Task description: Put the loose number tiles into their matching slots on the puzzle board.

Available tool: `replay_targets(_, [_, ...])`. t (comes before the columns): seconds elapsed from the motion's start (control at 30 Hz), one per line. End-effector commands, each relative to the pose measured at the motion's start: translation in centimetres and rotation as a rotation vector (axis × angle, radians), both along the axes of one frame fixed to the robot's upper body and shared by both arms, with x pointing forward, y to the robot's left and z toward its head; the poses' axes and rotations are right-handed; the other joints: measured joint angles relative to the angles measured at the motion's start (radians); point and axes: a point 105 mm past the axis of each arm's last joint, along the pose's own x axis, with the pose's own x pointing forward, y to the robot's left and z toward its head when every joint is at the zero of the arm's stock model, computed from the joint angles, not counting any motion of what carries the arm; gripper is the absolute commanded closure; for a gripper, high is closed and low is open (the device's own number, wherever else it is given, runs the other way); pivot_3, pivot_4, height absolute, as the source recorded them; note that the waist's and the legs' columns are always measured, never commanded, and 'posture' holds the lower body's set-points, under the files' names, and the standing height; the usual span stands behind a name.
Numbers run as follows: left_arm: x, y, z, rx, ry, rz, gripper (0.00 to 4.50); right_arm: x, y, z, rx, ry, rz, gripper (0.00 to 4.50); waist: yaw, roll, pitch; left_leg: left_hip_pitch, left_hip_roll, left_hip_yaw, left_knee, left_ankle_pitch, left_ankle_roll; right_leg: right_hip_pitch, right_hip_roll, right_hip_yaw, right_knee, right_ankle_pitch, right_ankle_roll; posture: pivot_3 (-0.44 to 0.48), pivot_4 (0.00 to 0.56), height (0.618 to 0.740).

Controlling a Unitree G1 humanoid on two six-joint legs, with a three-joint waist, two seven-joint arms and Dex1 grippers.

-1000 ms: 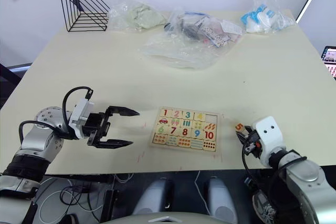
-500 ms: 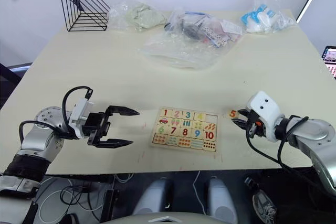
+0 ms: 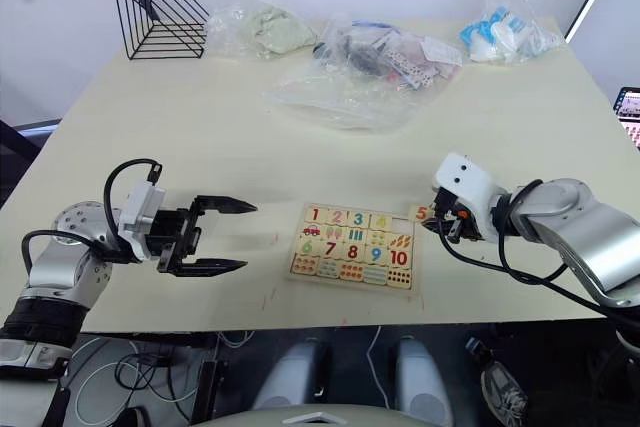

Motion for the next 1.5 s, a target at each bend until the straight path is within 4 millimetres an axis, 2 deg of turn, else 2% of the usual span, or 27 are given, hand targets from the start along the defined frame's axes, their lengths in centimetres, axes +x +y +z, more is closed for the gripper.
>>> replay_targets(0.03, [-0.5,0.1,0.5,0.007,-0.025,-0.016,0.0,0.3,0.5,0.7,-0.036,-0.006,0.025,3.59,-0.001,0.0,0.0,0.0,0.0,0.0,0.0,0.0,0.0,0.0,0.0,0.0,0.0,0.0,0.0,0.0,0.15,0.74])
replay_targets(0.37, [-0.8,0.1,0.5,0.004,-0.028,0.004,0.0,0.7,1.6,0.0,-0.129,0.044,0.033,3.59,-0.001,0.0,0.0,-0.001,0.0,-0.001,0.0,0.0,0.0,-0.001,0.0,0.001,0.0,0.0,0.0,0.0,0.15,0.74])
replay_targets(0.73, [-1.0,0.4,0.4,0.002,-0.035,0.024,0.0,1.4,2.8,-0.1,-0.14,0.032,0.047,3.59,-0.002,0.0,0.0,-0.001,0.0,-0.001,0.0,0.0,0.0,-0.001,0.0,0.001,0.0,0.0,0.0,0.0,0.15,0.74])
replay_targets(1.5, [-1.1,0.6,0.3,0.006,-0.037,0.037,0.0,1.8,2.9,-1.0,-0.159,0.022,0.062,3.59,-0.003,0.0,0.0,-0.001,0.0,-0.002,0.0,0.0,0.0,-0.002,0.0,0.001,0.0,0.0,0.0,0.0,0.15,0.74])
